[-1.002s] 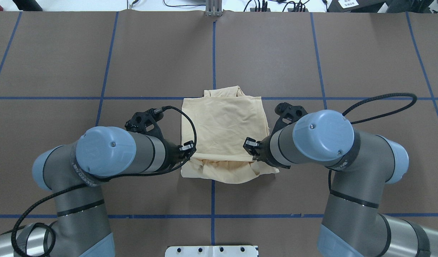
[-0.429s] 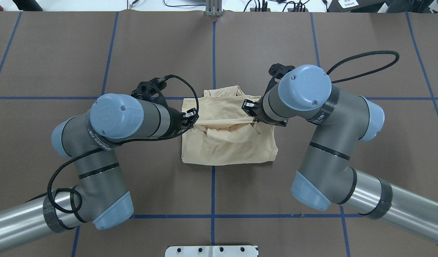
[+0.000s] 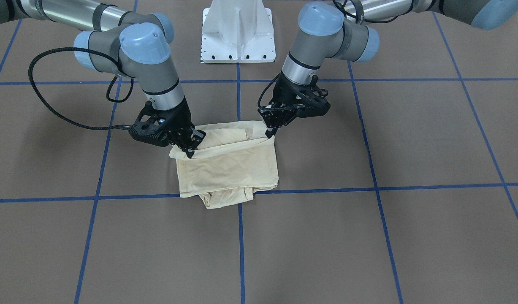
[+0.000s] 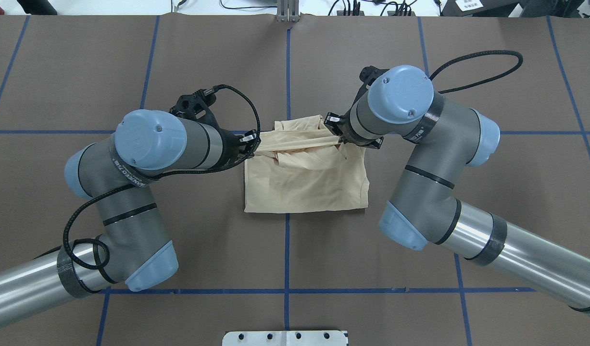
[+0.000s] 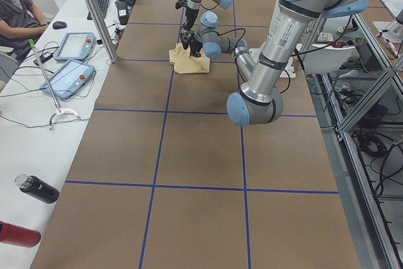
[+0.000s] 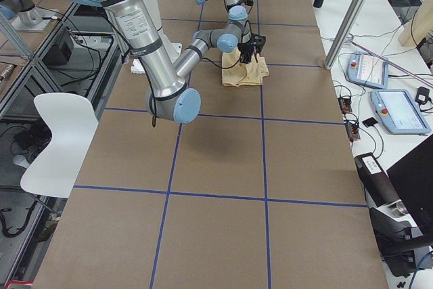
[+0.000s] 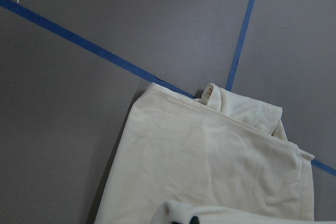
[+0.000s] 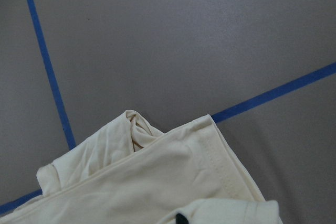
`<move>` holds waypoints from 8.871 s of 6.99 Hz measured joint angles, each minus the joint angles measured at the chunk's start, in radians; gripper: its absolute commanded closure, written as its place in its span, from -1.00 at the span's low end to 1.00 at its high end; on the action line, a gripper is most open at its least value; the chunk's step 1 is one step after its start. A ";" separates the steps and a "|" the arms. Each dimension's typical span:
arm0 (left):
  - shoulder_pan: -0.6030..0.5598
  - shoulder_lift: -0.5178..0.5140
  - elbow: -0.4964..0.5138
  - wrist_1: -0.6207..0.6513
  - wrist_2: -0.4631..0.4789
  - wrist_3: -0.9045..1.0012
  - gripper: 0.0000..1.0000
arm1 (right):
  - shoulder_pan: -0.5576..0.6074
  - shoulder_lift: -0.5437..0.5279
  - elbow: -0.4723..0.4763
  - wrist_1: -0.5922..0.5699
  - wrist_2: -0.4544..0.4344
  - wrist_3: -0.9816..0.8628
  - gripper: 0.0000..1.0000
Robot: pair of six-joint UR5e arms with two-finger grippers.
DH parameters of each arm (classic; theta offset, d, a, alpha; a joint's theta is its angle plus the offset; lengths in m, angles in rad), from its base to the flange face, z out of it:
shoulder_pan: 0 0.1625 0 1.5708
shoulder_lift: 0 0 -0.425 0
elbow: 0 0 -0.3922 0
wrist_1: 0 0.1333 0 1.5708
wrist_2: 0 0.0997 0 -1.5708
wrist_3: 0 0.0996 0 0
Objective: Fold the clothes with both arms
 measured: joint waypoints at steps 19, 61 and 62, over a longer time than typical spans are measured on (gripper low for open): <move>-0.095 -0.107 0.225 -0.115 -0.016 0.017 -0.60 | 0.082 0.124 -0.260 0.162 0.096 -0.005 -0.98; -0.255 0.002 0.102 0.003 -0.104 0.197 -0.99 | 0.017 0.350 -0.644 0.319 -0.203 -0.565 -0.99; -0.256 0.012 0.075 0.004 -0.104 0.203 -0.99 | 0.061 0.326 -0.591 0.295 -0.142 -0.582 -0.99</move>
